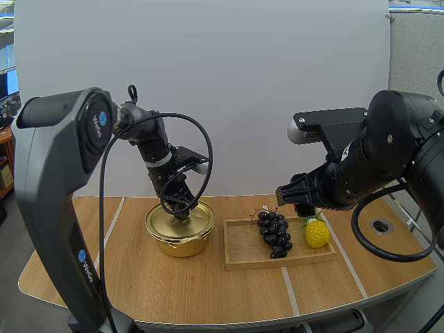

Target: Open the pot, put the pineapple inside, and close it

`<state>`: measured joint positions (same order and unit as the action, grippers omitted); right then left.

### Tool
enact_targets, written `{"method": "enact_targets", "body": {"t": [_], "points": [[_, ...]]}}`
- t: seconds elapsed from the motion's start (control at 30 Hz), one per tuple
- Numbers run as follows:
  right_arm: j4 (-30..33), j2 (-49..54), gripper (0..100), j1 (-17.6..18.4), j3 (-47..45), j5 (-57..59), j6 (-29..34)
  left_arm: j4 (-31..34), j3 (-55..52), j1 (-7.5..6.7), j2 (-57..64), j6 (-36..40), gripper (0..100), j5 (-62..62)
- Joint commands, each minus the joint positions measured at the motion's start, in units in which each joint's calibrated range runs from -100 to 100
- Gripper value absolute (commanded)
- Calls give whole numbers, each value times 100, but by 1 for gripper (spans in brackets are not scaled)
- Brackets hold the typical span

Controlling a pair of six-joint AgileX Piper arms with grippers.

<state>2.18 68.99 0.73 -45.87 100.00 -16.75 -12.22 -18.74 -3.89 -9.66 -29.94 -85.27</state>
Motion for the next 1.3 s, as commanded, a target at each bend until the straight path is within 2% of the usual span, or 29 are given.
{"method": "enact_targets", "body": {"t": [0.0,0.3,0.57,0.87,1.27], "points": [[20,9,100,-19,40,0,10,50,-5,-13,-39,-3,0,-6],[20,9,100,-19,40,0,10,50,141,-13,786,16,0,-48],[20,9,100,-19,40,0,10,99,1146,-13,2013,460,0,-291],[9,9,100,-19,40,0,10,417,3129,-13,2983,1042,0,-275],[9,9,100,-19,40,0,10,1112,5832,-13,3108,1548,0,56]]}}
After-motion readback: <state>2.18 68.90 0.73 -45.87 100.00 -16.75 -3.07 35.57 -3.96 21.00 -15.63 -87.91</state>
